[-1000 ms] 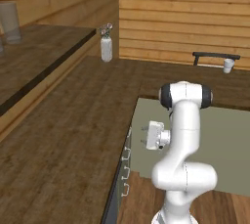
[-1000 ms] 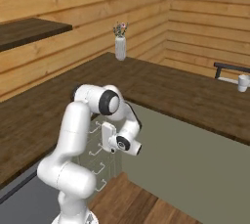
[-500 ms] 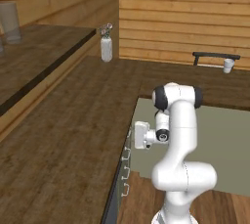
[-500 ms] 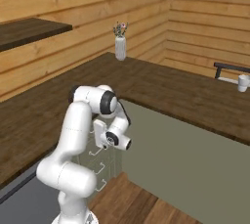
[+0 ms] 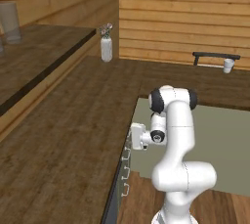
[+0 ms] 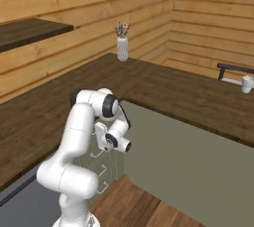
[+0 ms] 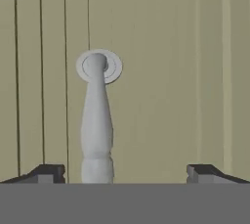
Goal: Take a straw from the drawer in front and place it inside the glass cup on the dining counter.
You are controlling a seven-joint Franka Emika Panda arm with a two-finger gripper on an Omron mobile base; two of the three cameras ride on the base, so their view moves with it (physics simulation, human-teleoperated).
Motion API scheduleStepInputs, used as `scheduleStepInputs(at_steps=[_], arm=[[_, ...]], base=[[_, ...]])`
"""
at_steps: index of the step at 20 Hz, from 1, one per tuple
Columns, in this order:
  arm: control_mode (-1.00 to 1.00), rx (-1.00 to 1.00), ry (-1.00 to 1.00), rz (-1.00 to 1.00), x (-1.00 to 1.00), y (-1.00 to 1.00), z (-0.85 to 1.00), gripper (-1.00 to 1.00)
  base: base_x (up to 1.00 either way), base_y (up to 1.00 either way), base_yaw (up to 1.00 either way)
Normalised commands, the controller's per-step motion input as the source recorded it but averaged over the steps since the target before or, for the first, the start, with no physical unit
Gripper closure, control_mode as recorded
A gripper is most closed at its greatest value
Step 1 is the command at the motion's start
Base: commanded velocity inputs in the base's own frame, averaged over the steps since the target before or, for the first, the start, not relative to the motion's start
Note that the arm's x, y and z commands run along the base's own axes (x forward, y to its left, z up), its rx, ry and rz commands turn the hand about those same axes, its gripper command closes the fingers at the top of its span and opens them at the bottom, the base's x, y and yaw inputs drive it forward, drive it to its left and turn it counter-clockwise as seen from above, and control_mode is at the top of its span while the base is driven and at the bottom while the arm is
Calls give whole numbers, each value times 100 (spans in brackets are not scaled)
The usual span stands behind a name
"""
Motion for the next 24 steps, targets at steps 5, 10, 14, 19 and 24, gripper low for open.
scheduleStepInputs(at_steps=[5,10,14,19,24], arm=[[-100,0,4,-5,43,2,-27,-100],[-100,-1,2,-1,17,18,-25,100],[-100,-6,0,0,-10,0,-8,100],[-100,-6,-2,0,-45,-15,0,100],[-100,-1,-4,0,-70,-71,0,100]], base=[[0,0,0],[0,0,0],[0,0,0],[0,0,0],[0,0,0]])
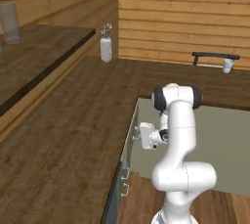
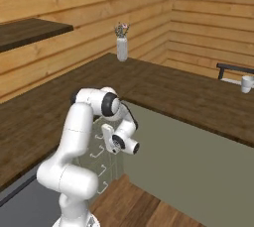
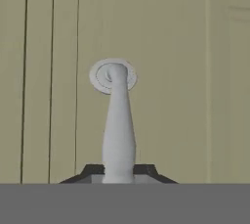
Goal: Take a straw from the drawer in front and place it inside the glass cup on the dining counter.
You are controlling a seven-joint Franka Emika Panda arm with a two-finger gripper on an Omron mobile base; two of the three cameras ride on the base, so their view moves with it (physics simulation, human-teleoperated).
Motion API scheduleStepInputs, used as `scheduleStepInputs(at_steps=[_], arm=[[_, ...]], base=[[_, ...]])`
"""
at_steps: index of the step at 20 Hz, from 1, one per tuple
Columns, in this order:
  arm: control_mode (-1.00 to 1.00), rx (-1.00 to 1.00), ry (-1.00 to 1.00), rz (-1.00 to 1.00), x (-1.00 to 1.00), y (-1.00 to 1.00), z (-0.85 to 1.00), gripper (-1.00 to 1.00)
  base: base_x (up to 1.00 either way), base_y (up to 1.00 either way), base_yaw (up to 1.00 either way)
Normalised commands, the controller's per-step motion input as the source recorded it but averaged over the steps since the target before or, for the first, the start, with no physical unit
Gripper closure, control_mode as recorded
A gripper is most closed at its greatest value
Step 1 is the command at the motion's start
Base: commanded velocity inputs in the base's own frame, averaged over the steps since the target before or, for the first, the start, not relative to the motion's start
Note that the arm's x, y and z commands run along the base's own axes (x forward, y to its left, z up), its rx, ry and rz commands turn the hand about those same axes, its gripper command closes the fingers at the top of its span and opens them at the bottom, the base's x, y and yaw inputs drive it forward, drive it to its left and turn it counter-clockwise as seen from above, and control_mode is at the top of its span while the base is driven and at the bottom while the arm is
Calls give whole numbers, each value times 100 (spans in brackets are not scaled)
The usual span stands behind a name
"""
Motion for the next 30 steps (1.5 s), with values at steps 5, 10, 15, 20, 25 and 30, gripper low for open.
scheduleStepInputs(at_steps=[5,10,15,20,25,30], arm=[[-100,0,-3,0,-84,-100,0,100],[-100,0,0,0,-66,-100,8,100],[-100,0,0,0,-38,-100,19,100],[-100,0,1,-2,-26,-100,12,-100],[-100,-1,11,-5,-5,-95,0,-100],[-100,-6,22,-18,0,-100,0,-100]], base=[[0,0,0],[0,0,0],[0,0,0],[0,0,0],[0,0,0],[0,0,0]])
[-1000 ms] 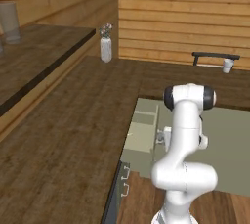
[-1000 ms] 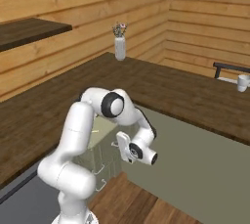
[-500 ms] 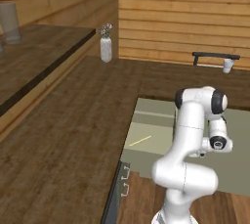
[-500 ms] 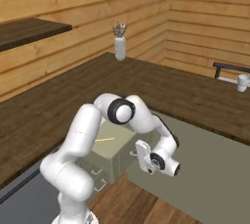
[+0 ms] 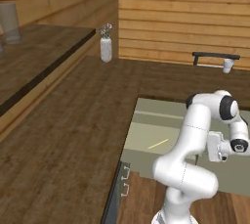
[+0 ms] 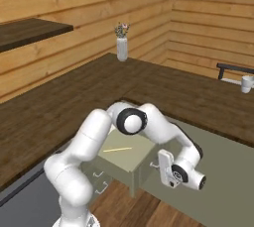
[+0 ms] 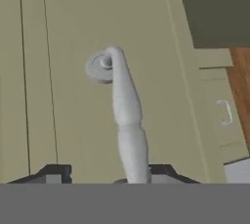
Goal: Take a straw from the drawer in front and place it inside the glass cup on the dining counter.
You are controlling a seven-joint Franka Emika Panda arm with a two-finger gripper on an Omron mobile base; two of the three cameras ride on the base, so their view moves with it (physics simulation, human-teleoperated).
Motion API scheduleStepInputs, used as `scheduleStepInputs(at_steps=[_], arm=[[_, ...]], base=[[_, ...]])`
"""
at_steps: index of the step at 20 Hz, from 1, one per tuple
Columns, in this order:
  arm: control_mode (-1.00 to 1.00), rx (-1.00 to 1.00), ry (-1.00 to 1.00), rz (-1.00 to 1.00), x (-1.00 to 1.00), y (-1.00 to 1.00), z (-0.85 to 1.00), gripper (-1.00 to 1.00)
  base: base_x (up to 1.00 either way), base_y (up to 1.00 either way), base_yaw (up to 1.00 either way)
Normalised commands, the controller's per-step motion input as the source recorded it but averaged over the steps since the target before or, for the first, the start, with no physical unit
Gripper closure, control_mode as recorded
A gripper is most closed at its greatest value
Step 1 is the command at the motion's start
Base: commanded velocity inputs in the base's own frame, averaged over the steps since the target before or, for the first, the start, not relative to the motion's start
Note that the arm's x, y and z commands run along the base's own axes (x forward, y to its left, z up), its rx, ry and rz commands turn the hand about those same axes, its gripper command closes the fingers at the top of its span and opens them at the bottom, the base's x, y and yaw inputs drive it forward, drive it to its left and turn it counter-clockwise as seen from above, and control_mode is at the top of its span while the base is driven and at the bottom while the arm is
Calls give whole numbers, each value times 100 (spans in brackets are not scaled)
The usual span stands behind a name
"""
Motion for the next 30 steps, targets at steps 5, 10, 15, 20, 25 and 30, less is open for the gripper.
scheduleStepInputs(at_steps=[5,10,15,20,25,30], arm=[[-100,-13,26,-18,0,-77,0,-100],[-100,-23,25,-16,0,-25,1,-100],[-100,-26,-1,-10,-36,-1,72,-100],[-100,-26,-13,-1,-45,7,100,-100],[-100,-26,1,0,-15,42,100,-100],[-100,-27,20,0,8,76,100,-100]], base=[[0,0,0],[0,0,0],[0,0,0],[0,0,0],[0,0,0],[0,0,0]])
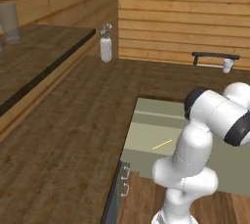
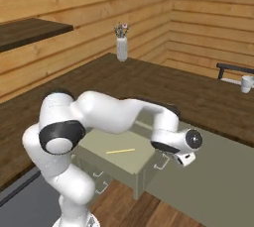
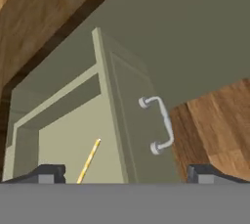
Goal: Take a straw from the drawer in front and place it inside the glass cup on the dining counter.
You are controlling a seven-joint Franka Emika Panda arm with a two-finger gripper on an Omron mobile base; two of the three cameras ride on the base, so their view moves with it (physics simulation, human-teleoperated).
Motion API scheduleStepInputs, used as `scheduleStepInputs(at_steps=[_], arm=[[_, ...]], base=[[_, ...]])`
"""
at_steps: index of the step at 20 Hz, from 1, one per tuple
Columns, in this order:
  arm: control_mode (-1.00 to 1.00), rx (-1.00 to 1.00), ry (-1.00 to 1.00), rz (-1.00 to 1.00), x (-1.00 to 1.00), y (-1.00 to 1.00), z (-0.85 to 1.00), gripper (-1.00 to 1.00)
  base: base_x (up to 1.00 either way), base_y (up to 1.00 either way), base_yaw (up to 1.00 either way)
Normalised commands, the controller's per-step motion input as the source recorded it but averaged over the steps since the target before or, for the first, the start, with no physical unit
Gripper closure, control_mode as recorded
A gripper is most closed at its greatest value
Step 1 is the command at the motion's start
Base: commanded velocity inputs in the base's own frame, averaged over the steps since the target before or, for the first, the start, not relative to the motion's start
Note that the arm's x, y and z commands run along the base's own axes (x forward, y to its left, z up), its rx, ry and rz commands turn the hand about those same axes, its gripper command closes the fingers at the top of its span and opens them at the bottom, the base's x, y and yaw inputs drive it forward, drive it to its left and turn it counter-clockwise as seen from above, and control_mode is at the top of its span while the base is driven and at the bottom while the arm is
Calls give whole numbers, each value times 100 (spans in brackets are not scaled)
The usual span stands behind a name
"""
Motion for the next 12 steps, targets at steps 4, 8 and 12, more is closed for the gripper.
scheduleStepInputs(at_steps=[4,8,12], arm=[[-100,-20,33,1,26,80,100,-100],[-100,-6,40,1,43,69,76,-100],[-100,-1,41,0,54,53,13,-100]], base=[[0,0,0],[0,0,0],[0,0,0]])
